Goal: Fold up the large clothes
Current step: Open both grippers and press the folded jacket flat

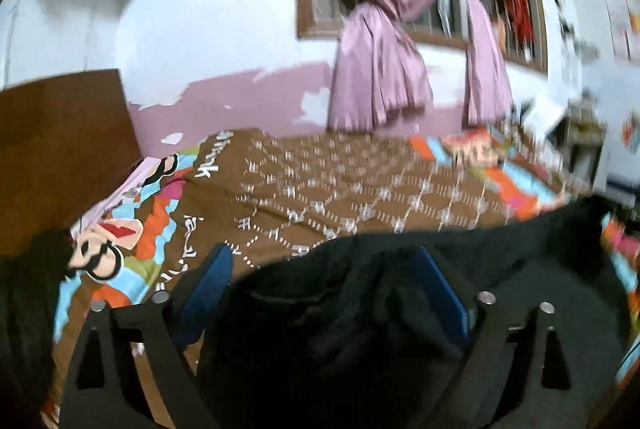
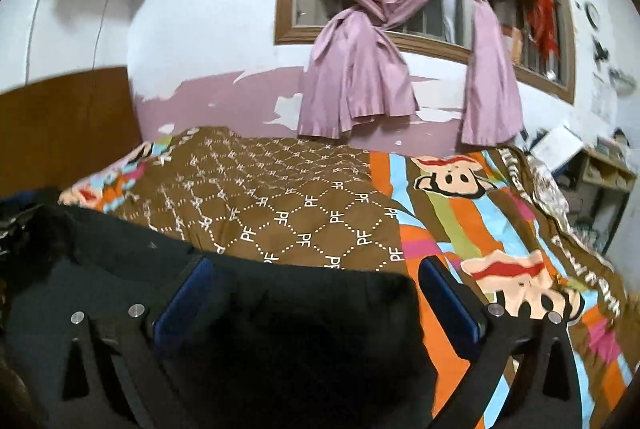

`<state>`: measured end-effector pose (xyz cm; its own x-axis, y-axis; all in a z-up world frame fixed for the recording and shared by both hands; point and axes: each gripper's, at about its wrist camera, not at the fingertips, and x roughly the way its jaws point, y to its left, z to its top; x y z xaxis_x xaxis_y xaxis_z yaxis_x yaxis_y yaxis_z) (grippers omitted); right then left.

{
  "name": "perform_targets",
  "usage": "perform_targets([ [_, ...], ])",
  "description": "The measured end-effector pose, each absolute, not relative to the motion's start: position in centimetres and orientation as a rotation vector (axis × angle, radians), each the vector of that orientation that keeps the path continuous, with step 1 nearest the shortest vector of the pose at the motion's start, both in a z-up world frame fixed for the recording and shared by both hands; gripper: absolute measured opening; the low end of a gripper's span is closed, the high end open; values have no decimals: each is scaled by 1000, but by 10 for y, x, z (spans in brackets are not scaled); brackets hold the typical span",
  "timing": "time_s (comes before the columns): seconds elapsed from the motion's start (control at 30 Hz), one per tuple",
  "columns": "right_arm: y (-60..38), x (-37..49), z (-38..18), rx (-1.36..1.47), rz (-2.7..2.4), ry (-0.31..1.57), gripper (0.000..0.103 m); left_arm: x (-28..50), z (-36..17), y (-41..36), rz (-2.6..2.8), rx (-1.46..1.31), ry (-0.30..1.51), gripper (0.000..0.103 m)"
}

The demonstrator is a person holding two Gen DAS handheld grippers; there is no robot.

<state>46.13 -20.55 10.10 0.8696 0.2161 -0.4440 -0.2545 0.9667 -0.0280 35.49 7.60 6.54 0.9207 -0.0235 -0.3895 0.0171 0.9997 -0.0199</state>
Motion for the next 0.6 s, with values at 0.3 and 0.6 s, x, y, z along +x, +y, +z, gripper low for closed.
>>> perform_targets([
  [0.3, -204, 421, 86, -103, 446, 562, 103, 317, 63, 49, -216, -4, 430, 95],
  [0.6, -191, 392, 20, -165, 596, 721, 103, 305, 14, 8, -382, 118, 602, 95],
])
